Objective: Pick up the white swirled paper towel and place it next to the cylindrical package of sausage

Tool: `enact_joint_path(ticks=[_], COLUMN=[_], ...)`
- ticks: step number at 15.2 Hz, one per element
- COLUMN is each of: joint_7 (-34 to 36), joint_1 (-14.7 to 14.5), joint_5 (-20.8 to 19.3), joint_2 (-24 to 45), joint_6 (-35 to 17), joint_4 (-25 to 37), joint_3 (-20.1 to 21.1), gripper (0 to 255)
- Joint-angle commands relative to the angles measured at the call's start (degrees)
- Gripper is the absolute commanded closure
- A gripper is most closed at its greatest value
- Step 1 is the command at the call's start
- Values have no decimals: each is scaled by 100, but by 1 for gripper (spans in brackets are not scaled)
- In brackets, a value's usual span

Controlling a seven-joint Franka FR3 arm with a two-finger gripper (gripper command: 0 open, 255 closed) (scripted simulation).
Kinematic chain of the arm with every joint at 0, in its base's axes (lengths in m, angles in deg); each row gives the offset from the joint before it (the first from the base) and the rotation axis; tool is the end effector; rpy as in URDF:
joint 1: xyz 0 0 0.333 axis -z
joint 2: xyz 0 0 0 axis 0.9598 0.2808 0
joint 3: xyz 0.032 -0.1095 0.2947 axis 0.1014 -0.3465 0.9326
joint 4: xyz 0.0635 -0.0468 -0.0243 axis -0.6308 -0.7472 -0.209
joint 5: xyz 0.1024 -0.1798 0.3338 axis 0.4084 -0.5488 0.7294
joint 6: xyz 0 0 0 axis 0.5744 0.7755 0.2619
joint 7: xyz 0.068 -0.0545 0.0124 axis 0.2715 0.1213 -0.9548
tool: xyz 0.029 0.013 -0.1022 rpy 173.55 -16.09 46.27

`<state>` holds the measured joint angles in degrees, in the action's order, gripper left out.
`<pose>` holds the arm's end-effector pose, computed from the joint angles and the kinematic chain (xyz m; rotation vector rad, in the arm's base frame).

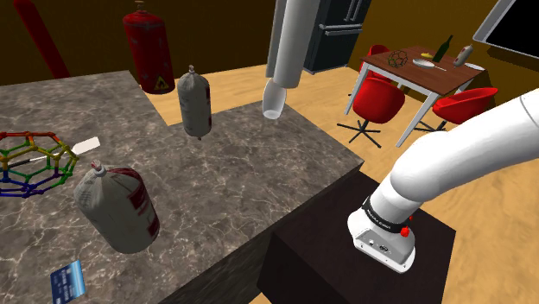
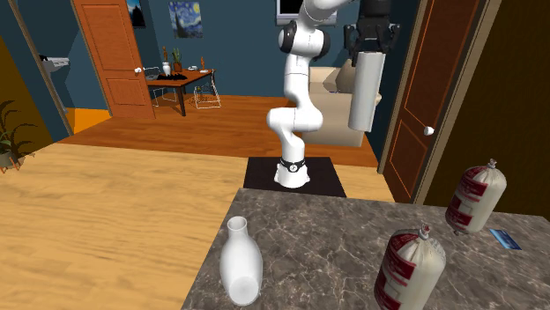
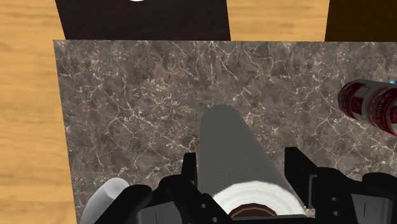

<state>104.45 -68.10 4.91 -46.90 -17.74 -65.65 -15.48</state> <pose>0.3225 0.1626 0.7779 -3.1270 0.1366 -0.0297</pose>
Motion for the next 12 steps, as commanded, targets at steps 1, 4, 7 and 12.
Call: enact_joint_path(ticks=[1, 4, 7, 12], joint_7=[331, 856, 1434, 2587], joint_1=[-16, -51, -125, -582], joint_5=[19, -37, -231, -1090], joint_2=[265, 737, 1324, 2707], joint_6=[-67, -114, -130, 26], joint_4=[232, 689, 1248, 2539], joint_3=[290, 763, 1289, 2262], gripper=[255, 255, 255, 255])
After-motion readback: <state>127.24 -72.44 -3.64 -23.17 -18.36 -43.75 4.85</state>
